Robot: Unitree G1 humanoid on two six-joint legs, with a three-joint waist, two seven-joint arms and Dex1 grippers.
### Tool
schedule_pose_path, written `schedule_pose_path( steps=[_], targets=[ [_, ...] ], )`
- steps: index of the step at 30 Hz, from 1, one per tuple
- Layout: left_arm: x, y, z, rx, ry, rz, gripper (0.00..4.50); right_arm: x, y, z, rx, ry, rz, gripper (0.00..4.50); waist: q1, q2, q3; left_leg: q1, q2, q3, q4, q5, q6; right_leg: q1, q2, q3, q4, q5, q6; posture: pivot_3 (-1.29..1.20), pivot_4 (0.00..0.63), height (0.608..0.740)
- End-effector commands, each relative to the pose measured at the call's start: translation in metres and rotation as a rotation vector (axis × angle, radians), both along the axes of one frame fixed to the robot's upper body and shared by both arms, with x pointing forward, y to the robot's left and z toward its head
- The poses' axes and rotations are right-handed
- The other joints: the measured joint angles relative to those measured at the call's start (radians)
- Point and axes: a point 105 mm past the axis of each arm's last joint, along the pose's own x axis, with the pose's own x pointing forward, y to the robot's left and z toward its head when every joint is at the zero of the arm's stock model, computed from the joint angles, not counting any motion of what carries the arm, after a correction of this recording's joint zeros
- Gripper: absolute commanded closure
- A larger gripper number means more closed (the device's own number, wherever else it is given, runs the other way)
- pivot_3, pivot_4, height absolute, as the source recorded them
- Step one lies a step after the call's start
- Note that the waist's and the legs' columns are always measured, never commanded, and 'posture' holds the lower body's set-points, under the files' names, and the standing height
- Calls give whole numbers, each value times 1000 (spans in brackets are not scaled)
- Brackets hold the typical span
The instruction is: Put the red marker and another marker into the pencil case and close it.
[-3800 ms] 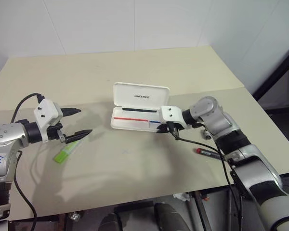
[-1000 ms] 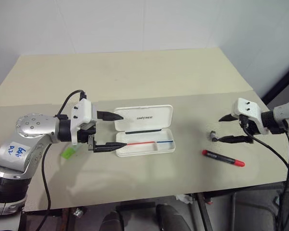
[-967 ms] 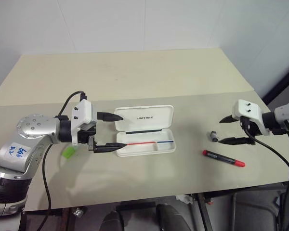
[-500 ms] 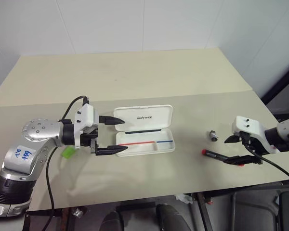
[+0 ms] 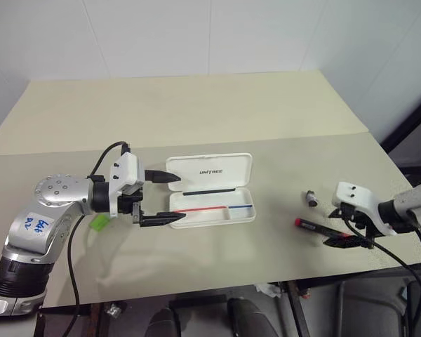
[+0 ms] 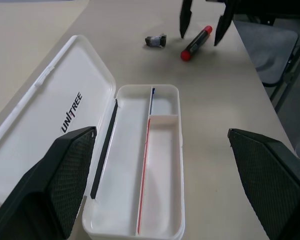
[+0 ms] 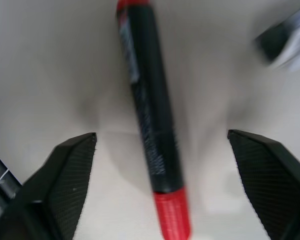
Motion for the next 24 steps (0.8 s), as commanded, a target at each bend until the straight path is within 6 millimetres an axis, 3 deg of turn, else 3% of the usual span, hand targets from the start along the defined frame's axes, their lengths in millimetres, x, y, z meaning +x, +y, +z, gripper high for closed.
schedule_pose_path(
  steps=[1, 8, 9, 14, 18, 24],
  targets=[
    [-3, 3, 12, 4, -53, 6, 0, -5, 0, -12, -18, 33, 25, 1391, 0, 0, 0, 0, 0, 0, 0, 0, 0, 0, 0, 0, 0, 0, 0, 0, 150, 740],
    [-3, 6, 13, 9, -60, 20, 0, 5, 8, -9, -3, -16, 40, 3821, 0, -3, -2, 0, 0, 0, 0, 0, 0, 0, 0, 0, 0, 0, 0, 0, 150, 740],
    [-3, 6, 13, 9, -60, 22, 0, 7, 9, -8, -5, -26, 44, 3952, -3, -4, -3, 0, 0, 0, 0, 0, 0, 0, 0, 0, 0, 0, 0, 0, 150, 740],
    [-1, 8, 13, 11, -65, 30, 0, 11, 9, -3, -8, -44, 61, 3952, -6, -4, -3, 1, 0, 0, 1, 0, 0, 1, 0, 0, 0, 0, 0, 0, 150, 740],
    [1, 12, 13, 15, -71, 44, 0, 21, 11, 18, -20, -115, 122, 3952, -6, -4, -2, 1, 0, 1, 2, 1, 1, 1, 0, 1, 0, 0, -1, 0, 150, 740],
    [3, 27, 10, 38, -73, 90, 0, 29, 46, 62, 7, -204, 281, 3952, -6, -3, -2, 2, 0, 5, 2, 1, 1, -1, 0, 6, 0, 0, -1, 0, 150, 740]
  ],
)
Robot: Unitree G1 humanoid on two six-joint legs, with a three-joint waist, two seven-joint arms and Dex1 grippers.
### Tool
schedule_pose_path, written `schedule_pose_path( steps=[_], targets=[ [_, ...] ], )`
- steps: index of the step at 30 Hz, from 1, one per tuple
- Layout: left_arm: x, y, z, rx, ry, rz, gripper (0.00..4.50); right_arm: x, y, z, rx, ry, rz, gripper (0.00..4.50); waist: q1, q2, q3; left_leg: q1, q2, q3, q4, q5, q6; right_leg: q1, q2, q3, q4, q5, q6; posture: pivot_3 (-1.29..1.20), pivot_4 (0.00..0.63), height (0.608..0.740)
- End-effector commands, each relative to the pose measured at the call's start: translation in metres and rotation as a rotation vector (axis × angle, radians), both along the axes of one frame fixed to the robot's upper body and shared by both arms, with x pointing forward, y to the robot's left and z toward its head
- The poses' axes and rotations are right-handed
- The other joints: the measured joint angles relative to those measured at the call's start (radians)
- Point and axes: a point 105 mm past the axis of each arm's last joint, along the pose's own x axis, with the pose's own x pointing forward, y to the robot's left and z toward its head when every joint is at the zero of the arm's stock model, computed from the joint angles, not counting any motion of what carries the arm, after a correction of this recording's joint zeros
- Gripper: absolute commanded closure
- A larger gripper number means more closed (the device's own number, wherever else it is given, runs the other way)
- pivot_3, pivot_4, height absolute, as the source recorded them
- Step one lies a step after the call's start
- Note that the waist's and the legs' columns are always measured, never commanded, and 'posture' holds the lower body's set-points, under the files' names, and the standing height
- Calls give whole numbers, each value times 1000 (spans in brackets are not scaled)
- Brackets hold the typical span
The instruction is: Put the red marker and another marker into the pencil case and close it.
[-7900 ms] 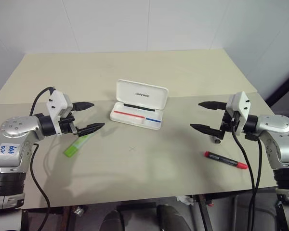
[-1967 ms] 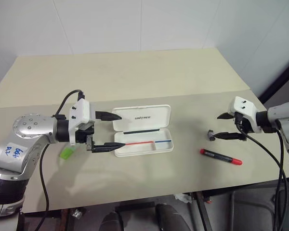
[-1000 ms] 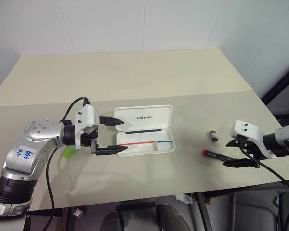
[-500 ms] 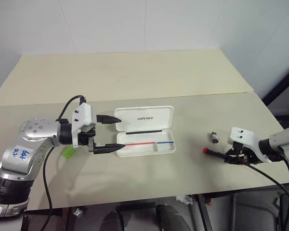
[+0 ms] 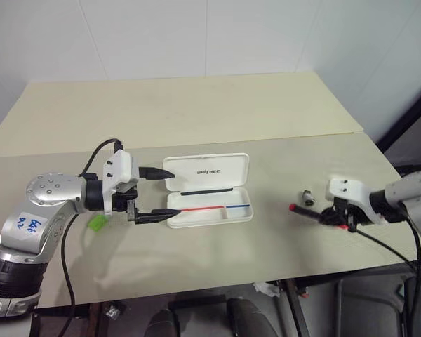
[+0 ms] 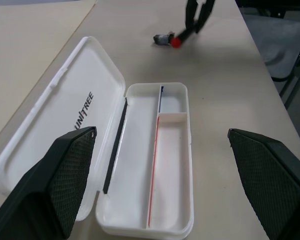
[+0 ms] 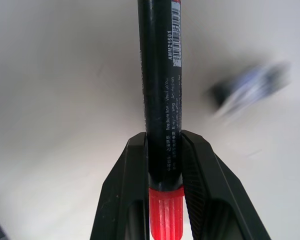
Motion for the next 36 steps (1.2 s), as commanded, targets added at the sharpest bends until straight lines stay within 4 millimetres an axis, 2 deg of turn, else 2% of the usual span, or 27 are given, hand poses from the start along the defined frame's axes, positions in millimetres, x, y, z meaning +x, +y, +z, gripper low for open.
schedule_pose_path(
  steps=[1, 8, 14, 19, 30, 36],
  targets=[
    [1, 15, 5, 19, -39, 49, 0, -3, 25, 20, 13, -32, 121, 3952, 2, 0, 0, 0, 0, 0, 0, 0, 0, 0, 0, 0, 0, 0, 0, 0, 150, 740],
    [-4, 37, -3, 59, -32, 123, 0, -1, 75, 27, 58, -40, 298, 3952, 3, 0, 0, -1, 0, 1, -2, -3, 1, -2, 0, 0, 0, 0, 1, 0, 150, 740],
    [-9, 53, -6, 60, -26, 191, 0, 18, 100, 14, 40, -67, 392, 3952, 3, 0, 0, -2, 1, 2, -2, -4, 1, -4, 0, 0, 0, 0, 1, 0, 150, 740],
    [-17, 67, -9, 66, -23, 261, 0, 35, 132, 12, 44, -117, 487, 3952, -7, 0, 0, -2, 1, 3, -2, -4, 1, -4, 0, 1, 1, 0, 1, 0, 150, 740],
    [-26, 70, -11, 58, -26, 313, 0, 48, 190, 11, 56, -147, 630, 3952, -16, 0, 0, -2, 1, 3, -2, -4, 1, -5, 0, 1, 5, 0, 0, 0, 150, 740],
    [-26, 69, -11, 52, -30, 320, 0, 50, 203, 4, 46, -142, 638, 3952, -26, 0, 0, -2, 1, 3, -2, -4, 1, -5, 0, 0, 6, 0, 0, 0, 150, 740]
  ],
)
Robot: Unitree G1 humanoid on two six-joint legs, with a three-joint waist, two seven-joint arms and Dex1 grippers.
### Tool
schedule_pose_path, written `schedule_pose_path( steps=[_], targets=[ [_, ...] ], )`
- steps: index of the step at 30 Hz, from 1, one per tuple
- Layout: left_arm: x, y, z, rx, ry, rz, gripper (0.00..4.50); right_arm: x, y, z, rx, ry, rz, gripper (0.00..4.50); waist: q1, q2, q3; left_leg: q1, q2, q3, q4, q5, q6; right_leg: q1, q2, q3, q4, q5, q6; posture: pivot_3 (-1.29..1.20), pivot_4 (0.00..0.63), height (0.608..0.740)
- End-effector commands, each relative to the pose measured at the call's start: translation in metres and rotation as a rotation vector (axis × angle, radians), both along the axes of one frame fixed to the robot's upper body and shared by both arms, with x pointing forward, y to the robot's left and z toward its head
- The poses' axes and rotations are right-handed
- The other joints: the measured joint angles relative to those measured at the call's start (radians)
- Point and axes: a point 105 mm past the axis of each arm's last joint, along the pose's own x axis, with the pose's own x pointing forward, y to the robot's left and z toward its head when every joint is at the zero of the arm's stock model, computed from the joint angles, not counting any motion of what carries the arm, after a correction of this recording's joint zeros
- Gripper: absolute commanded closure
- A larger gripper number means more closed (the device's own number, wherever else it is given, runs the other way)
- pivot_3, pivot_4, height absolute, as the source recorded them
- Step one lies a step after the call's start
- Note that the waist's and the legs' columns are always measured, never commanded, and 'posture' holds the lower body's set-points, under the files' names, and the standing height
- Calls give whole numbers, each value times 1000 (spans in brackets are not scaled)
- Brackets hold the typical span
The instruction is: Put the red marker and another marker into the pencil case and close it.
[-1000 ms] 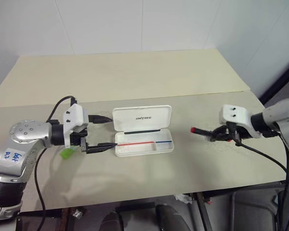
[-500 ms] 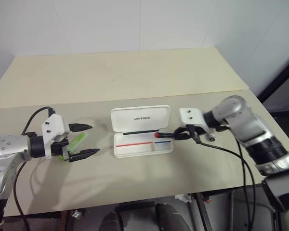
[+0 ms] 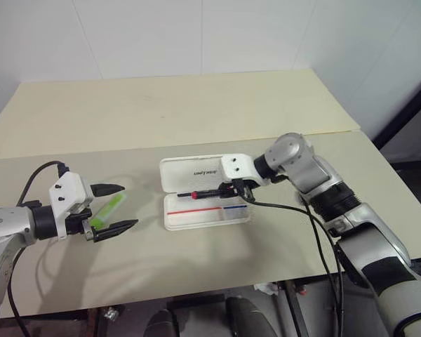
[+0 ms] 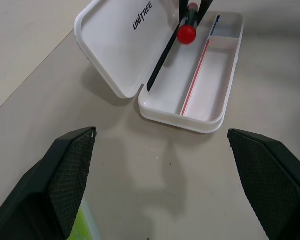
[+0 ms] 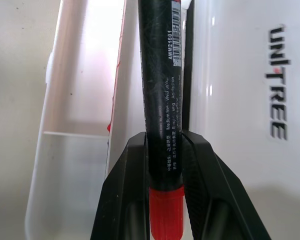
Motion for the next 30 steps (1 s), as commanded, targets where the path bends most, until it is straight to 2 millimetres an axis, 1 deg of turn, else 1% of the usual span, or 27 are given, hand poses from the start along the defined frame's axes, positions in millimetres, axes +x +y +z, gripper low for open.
schedule_pose_path(
  steps=[1, 4, 8, 9, 12, 16, 21, 24, 25, 28, 30],
  targets=[
    [-3, -2, 12, 6, -51, -6, 0, 3, 4, 6, -8, -39, 7, 3603, -1, 0, 0, 0, 0, 0, 0, 0, 0, 0, 0, 0, 0, 0, 0, 0, 150, 740],
    [-2, -3, 13, 5, -56, -5, 0, 5, 2, 3, -23, -40, -2, 2571, -1, 0, 0, 0, 0, 0, 0, 0, 0, 0, 0, 0, 0, 0, 0, 0, 150, 740],
    [-1, -3, 13, 3, -58, -6, 0, 7, 5, 8, 9, -42, -14, 1166, -3, 0, 0, 0, 0, 0, 0, 0, 0, 0, 0, 0, 0, 0, 0, 0, 150, 740],
    [0, -4, 13, 3, -59, -9, 0, 6, 7, 12, 28, -38, -15, 849, -4, 0, 0, 0, 0, 0, 0, 0, 0, 0, 0, 0, 0, 0, 0, 0, 150, 740],
    [2, -6, 14, 0, -63, -17, 0, 0, 13, 24, 84, -15, 6, 849, -6, 0, 0, 0, 0, 0, 0, 0, 0, 0, 0, 0, 0, 0, 0, 0, 150, 740],
    [5, -7, 15, -1, -68, -23, 0, -10, 18, 34, 140, 35, 36, 849, -7, 0, 0, 0, 0, 0, -1, 0, 0, 0, 0, 0, 0, 0, 0, 0, 150, 740],
    [7, -10, 16, -5, -71, -31, 0, -20, 15, 38, 183, 109, 43, 849, -10, 0, 0, 0, 0, 0, 0, 0, 0, 0, 0, 0, 0, 0, 0, 0, 150, 740],
    [7, -10, 15, -8, -71, -29, 0, -23, 8, 39, 220, 138, 32, 849, -11, -1, 0, 0, 0, 0, 0, 0, 0, 0, 0, 0, 0, 0, 0, 0, 150, 740],
    [6, -9, 14, -5, -69, -19, 0, -28, 4, 43, 265, 157, 44, 849, -11, -1, 0, 0, 0, 0, 0, 0, 0, 0, 0, 0, 0, 0, 0, 0, 150, 740],
    [7, 1, 9, 24, -68, 49, 0, -46, -10, 58, 421, 196, 127, 849, -8, -1, 0, 0, 0, 0, -1, 0, 0, 0, 0, 0, -1, 0, 0, 0, 150, 740],
    [9, 10, 9, 40, -88, 116, 0, -54, -22, 58, 444, 198, 154, 849, -4, -1, 0, -1, 0, 0, -1, 0, 0, 0, 0, 0, -2, 0, 0, 0, 150, 740]
  ],
)
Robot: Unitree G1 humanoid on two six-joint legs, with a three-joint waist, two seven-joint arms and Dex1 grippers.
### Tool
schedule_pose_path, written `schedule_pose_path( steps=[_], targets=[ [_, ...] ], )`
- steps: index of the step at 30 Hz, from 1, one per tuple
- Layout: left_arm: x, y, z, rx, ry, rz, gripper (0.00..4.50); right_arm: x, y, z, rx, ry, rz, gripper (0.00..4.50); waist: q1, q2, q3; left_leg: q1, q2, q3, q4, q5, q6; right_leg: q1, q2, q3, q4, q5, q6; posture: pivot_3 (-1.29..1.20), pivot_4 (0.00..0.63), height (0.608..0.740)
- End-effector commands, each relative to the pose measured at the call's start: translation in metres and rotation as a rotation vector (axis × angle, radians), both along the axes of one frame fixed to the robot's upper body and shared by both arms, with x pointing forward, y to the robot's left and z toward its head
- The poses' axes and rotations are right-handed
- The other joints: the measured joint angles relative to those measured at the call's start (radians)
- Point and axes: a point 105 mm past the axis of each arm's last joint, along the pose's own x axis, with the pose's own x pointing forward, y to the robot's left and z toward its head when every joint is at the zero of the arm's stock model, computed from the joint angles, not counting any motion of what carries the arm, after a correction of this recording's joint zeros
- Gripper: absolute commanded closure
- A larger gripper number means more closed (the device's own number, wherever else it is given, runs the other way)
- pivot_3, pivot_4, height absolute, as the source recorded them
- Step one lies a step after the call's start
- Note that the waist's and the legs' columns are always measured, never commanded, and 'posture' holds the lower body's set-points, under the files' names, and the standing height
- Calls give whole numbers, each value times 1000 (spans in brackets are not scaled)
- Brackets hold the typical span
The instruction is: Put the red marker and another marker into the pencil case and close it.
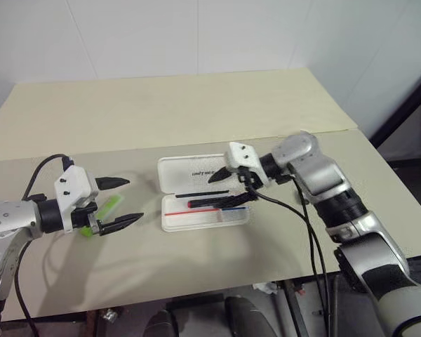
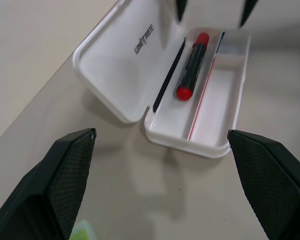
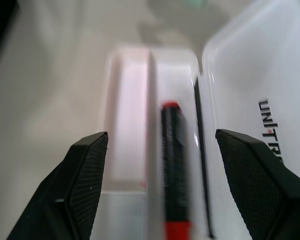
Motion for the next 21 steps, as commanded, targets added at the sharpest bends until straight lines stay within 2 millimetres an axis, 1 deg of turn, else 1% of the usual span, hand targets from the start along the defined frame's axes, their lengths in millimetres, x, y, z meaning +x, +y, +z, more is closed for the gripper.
schedule_pose_path(
  steps=[1, 3, 7, 9, 11, 14, 17, 19, 21],
  targets=[
    [2, 16, 10, 20, -73, 116, 0, -17, -18, 23, 89, -53, 63, 849, 1, 0, 0, 0, 0, 0, 0, 0, 0, 0, 0, 0, 0, 0, 0, 0, 150, 740],
    [0, 29, 13, 24, -80, 197, 0, -18, -30, 27, 132, -56, 36, 849, 1, 0, 0, 0, 0, 0, 0, 0, 0, 0, 0, 0, 0, 0, 0, 0, 150, 740],
    [-9, 59, 17, 43, -67, 374, 0, -11, -50, 34, 187, -74, -70, 849, -6, 0, 0, 1, 0, 0, 0, 0, 0, 0, 0, 0, 1, 0, 0, 0, 150, 740],
    [-16, 69, 12, 55, -30, 442, 0, -7, -58, 35, 194, -85, -117, 849, -9, 0, 0, 1, 0, 0, 0, 0, 0, 0, 0, 0, 1, 0, 0, 0, 150, 740],
    [-23, 73, 5, 64, 26, 489, 0, -4, -66, 35, 200, -92, -156, 849, -10, -1, 0, 1, 0, 0, 0, 0, 0, 0, 0, 0, 1, 0, 0, 0, 150, 740],
    [-26, 78, -8, 51, 109, 537, 0, -4, -67, 33, 204, -101, -176, 849, -14, -1, 0, 1, 0, 0, 0, 0, 0, 0, 0, 0, 0, 0, -1, 0, 150, 740],
    [-23, 82, -23, 27, 188, 583, 0, -8, -60, 32, 212, -109, -167, 849, -14, -1, 0, 1, 0, 0, 0, 0, 0, 0, 0, 0, 0, -1, -1, 0, 150, 740],
    [-17, 85, -35, 43, 229, 606, 0, -11, -56, 32, 220, -116, -159, 849, -15, -1, 0, 1, 0, 0, 0, 0, 0, 0, 0, 0, 0, 0, -1, 0, 150, 740],
    [-9, 86, -42, 38, 255, 620, 0, -13, -54, 34, 228, -126, -158, 849, -16, -1, 0, 1, 0, 0, 0, 0, 0, 0, 0, 0, 0, 0, -1, 0, 150, 740]
  ],
)
